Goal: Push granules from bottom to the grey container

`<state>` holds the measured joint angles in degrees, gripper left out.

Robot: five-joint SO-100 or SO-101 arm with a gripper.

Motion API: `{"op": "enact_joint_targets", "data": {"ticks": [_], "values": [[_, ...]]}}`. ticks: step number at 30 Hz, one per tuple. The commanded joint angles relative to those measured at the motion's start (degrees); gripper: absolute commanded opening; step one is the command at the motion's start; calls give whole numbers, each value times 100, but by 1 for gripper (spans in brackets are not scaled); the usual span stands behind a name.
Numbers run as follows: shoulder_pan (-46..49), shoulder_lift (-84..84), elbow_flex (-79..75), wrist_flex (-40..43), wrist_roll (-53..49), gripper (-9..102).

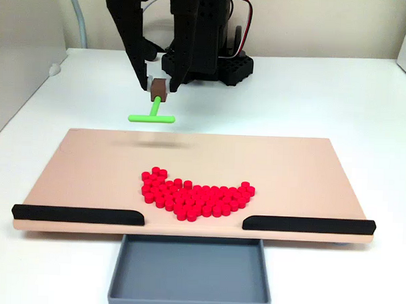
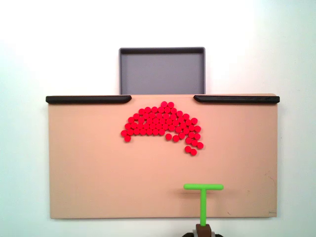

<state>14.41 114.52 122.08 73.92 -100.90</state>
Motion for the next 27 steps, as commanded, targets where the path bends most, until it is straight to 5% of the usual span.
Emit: {"op": "enact_joint_targets", "data": {"ticks": [1, 12, 27], "values": [[26, -18, 79, -378, 35, 0], [-149, -571, 308, -1239, 158, 0], [-308, -809, 483, -1292, 246, 0]]}}
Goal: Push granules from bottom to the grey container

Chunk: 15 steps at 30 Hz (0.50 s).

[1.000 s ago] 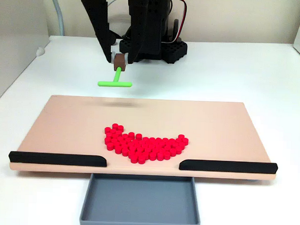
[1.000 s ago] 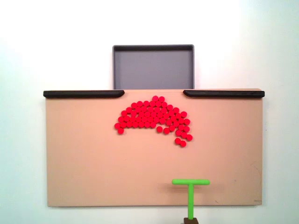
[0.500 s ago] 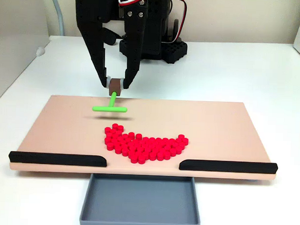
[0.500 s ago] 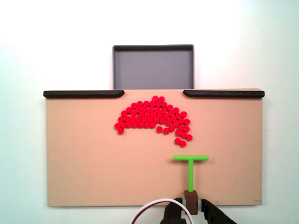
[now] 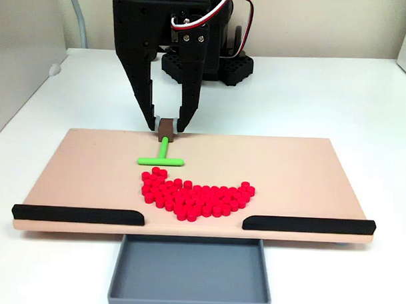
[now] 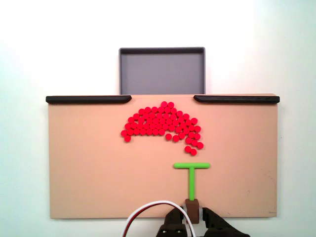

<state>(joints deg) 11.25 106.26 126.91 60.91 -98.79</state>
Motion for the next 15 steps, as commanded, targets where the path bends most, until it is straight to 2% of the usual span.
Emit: {"op": "enact_joint_targets", "data": {"ticks": [1, 15], "values": [[18, 0, 0, 9, 18, 0], [79, -202, -105, 9, -211, 0]]}}
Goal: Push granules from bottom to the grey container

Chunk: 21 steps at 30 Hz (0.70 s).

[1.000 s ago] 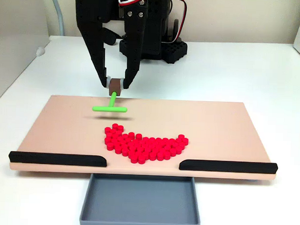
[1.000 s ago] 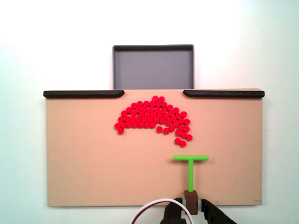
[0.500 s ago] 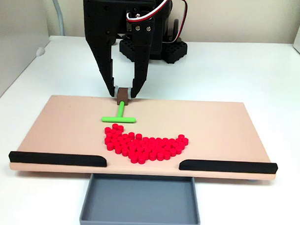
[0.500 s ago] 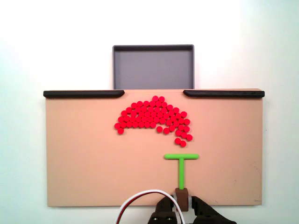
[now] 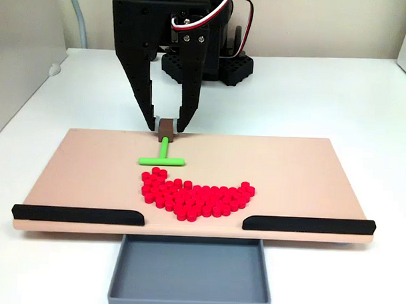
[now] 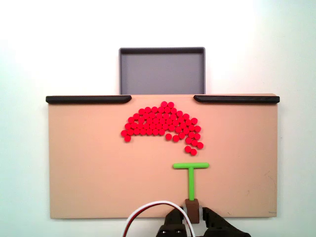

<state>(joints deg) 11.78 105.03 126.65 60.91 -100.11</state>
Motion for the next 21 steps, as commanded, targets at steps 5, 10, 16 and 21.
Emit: {"op": "enact_joint_targets", "data": {"ticks": [5, 10, 16, 21], "values": [[26, -237, -229, 9, -123, 0], [9, -431, -439, 9, -123, 0], [9, -677, -694, 9, -123, 0], [-35, -932, -967, 9, -123, 0]]}}
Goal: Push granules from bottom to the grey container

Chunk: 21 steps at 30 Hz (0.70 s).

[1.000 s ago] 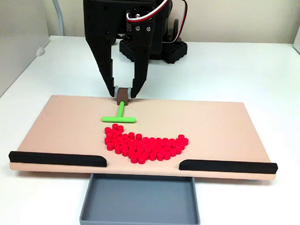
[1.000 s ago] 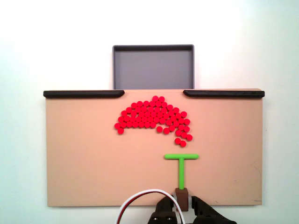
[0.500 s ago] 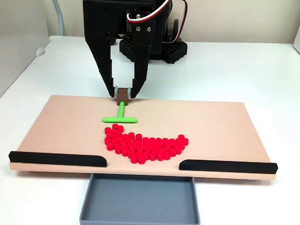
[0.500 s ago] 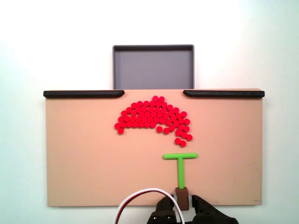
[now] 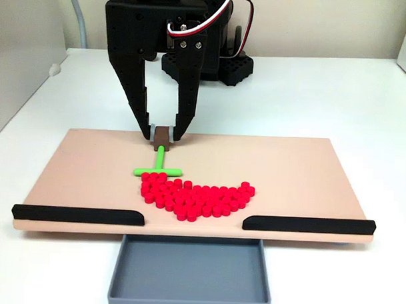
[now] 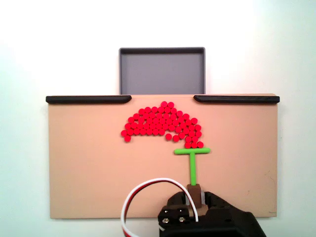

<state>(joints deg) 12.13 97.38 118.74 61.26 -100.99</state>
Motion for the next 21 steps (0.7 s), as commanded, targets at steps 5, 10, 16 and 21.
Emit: {"op": "enact_joint_targets", "data": {"ticks": [5, 10, 16, 21], "values": [[-132, -378, -404, -26, -9, 0], [-202, -483, -545, -26, 0, 0], [-264, -396, -562, 44, -26, 0], [-264, -53, -598, 105, -88, 0]]}}
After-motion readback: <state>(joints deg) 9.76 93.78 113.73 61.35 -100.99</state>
